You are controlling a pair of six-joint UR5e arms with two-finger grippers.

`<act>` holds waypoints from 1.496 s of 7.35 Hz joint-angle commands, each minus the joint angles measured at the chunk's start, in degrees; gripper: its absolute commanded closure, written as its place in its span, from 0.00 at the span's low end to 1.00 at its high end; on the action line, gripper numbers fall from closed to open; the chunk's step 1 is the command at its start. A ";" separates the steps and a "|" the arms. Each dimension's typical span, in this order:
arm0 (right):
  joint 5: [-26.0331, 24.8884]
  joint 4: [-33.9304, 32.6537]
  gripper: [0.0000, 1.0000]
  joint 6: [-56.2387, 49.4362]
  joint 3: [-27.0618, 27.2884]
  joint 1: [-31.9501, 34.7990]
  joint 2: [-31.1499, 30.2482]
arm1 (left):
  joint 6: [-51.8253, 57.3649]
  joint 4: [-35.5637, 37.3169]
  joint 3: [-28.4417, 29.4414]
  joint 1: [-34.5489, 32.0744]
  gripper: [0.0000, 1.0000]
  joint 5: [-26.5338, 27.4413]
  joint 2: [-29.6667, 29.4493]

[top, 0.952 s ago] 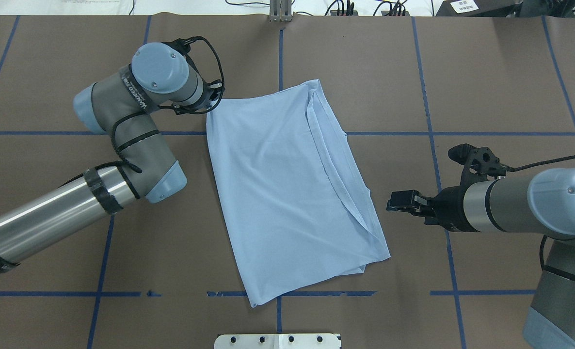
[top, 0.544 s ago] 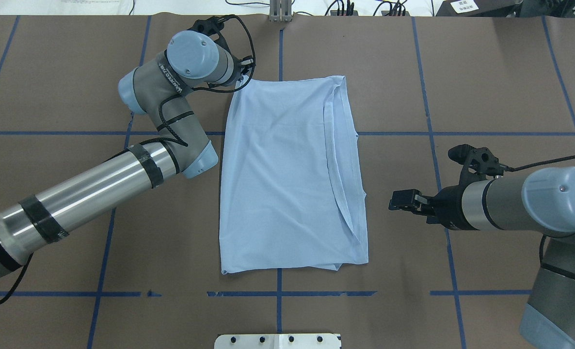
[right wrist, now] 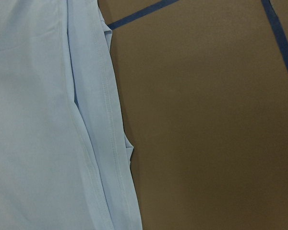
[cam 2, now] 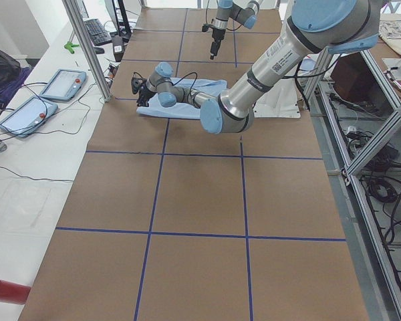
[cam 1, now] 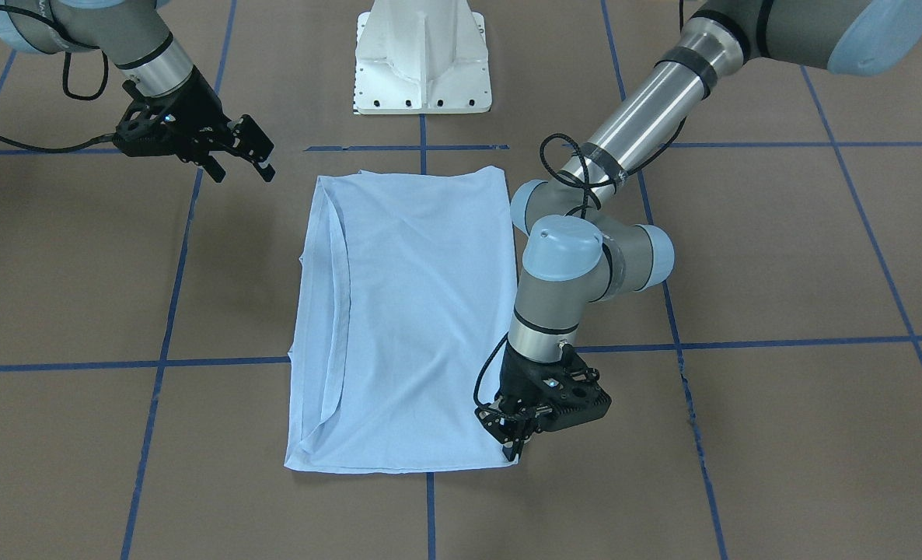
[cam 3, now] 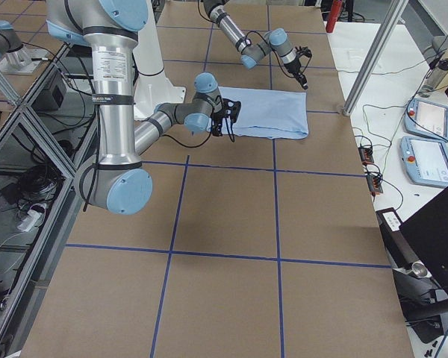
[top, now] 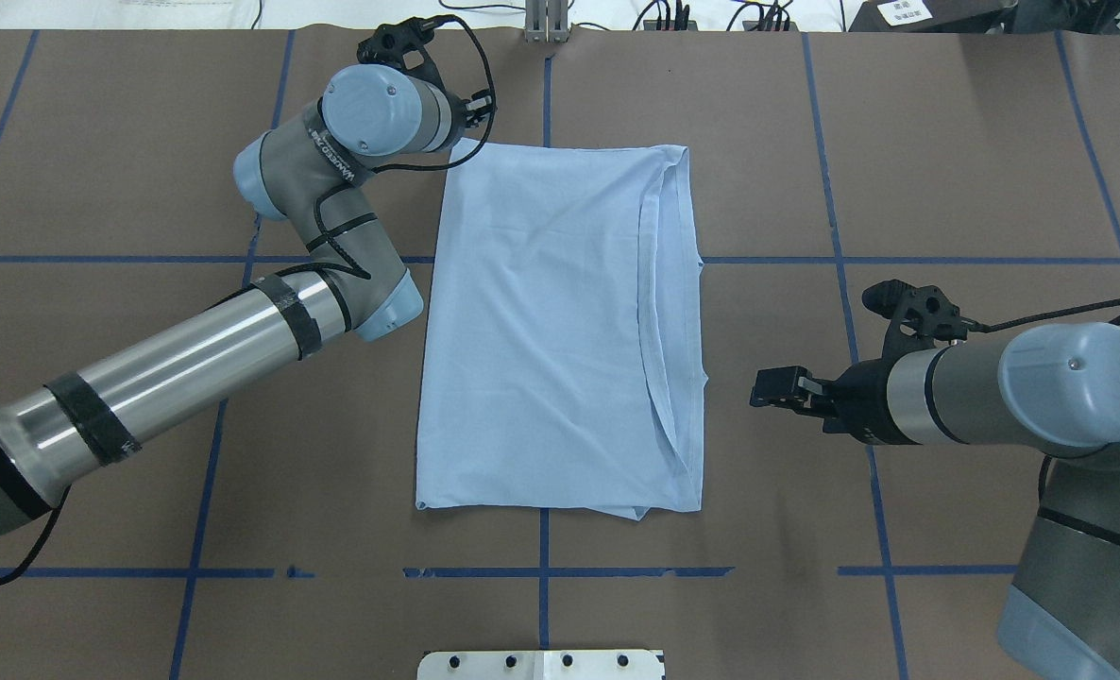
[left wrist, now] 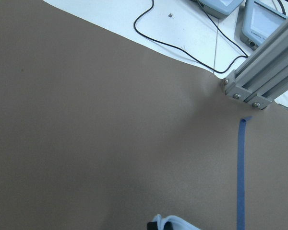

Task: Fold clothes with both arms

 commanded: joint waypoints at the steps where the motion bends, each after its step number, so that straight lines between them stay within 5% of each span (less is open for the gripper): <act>1: -1.90 -0.64 0.00 -0.49 -4.22 -0.38 4.57 | 1.64 0.20 -0.04 -2.79 0.00 -0.63 0.50; 2: -2.00 -3.34 0.00 -1.19 -6.95 -0.56 7.98 | 2.00 0.99 -1.70 -3.16 0.00 -2.55 2.76; 5: -4.26 -23.45 0.00 -12.85 -11.52 -1.87 21.34 | 2.27 14.03 -21.25 -3.60 0.00 -11.79 12.96; 7: -5.60 -26.64 0.00 -20.24 -18.02 -2.49 27.50 | 2.36 21.02 -34.53 -3.60 0.00 -13.28 18.49; 9: -5.95 -34.45 0.00 -26.84 -18.84 -3.37 30.25 | 2.27 20.95 -35.73 -3.60 0.00 -14.61 19.05; 11: -5.87 -35.45 0.00 -30.02 -20.33 -3.99 30.43 | 2.18 20.60 -35.73 -3.43 0.00 -14.70 19.05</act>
